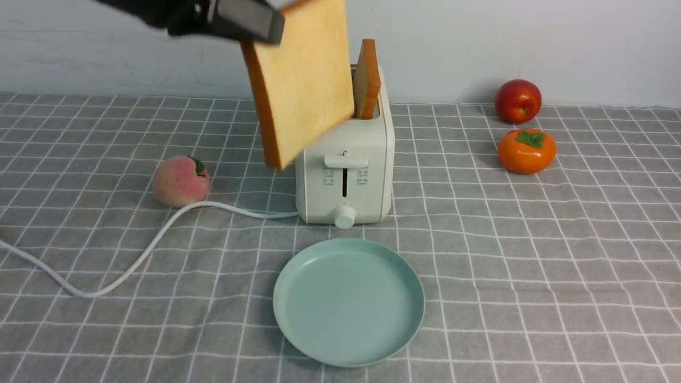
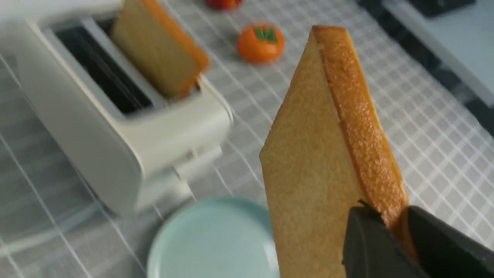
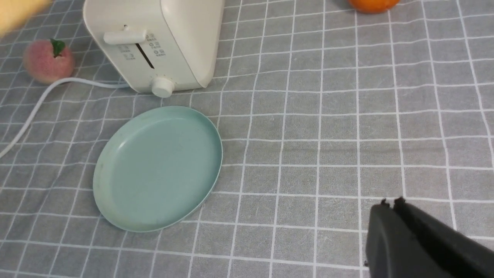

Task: Take toasted bread from bread machine on grey coffee table place on plate.
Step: 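Place the slice of bread on the plate with the left gripper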

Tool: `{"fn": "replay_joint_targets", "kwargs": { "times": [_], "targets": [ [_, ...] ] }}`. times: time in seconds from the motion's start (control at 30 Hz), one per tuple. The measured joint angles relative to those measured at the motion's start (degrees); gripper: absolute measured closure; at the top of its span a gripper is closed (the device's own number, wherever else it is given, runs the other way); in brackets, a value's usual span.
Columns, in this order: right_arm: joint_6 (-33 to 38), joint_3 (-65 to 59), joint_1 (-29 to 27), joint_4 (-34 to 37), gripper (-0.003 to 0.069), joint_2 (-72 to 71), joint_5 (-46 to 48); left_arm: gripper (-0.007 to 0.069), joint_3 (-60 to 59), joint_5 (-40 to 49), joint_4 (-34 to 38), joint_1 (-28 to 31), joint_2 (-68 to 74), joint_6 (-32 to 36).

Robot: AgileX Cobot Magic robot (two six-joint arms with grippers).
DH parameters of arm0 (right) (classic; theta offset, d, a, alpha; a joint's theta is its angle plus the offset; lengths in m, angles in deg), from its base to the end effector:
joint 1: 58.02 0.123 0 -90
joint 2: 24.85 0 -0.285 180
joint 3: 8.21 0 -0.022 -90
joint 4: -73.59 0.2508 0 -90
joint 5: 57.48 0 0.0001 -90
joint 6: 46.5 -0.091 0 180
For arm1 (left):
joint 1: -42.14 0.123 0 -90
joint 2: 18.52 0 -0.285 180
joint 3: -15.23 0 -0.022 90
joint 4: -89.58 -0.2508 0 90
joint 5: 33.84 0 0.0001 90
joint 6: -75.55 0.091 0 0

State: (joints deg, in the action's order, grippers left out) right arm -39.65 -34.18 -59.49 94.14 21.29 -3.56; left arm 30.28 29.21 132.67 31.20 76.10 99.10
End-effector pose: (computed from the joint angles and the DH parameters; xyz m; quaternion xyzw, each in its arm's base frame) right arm 0.1072 0.0231 0.3773 -0.0130 0.8772 0.1433 0.4581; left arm 0.3006 -0.1146 0.4233 0.2108 0.8571 -0.3285 0.3362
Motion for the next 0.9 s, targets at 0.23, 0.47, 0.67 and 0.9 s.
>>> {"fn": "replay_joint_targets", "kwargs": {
  "times": [0.23, 0.47, 0.67, 0.9],
  "targets": [
    [0.92, 0.0, 0.0, 0.0, 0.0647, 0.0, 0.0, 0.055, -17.9, -5.45, 9.53, -4.28, 5.84, 9.02],
    [2.26, 0.0, 0.0, 0.0, 0.0645, 0.0, -0.09, 0.055, -21.42, -13.55, 19.62, -4.33, 14.77, 10.19],
    [2.46, 0.0, 0.0, -0.04, 0.0638, 0.0, -0.16, 0.0508, -21.42, -13.52, 20.8, -4.33, 18.81, 10.19],
    [2.53, 0.0, 0.0, -0.04, 0.0633, 0.0, -0.21, 0.027, -21.42, -13.89, 15.21, -4.28, 19.33, 10.26]
  ]
}}
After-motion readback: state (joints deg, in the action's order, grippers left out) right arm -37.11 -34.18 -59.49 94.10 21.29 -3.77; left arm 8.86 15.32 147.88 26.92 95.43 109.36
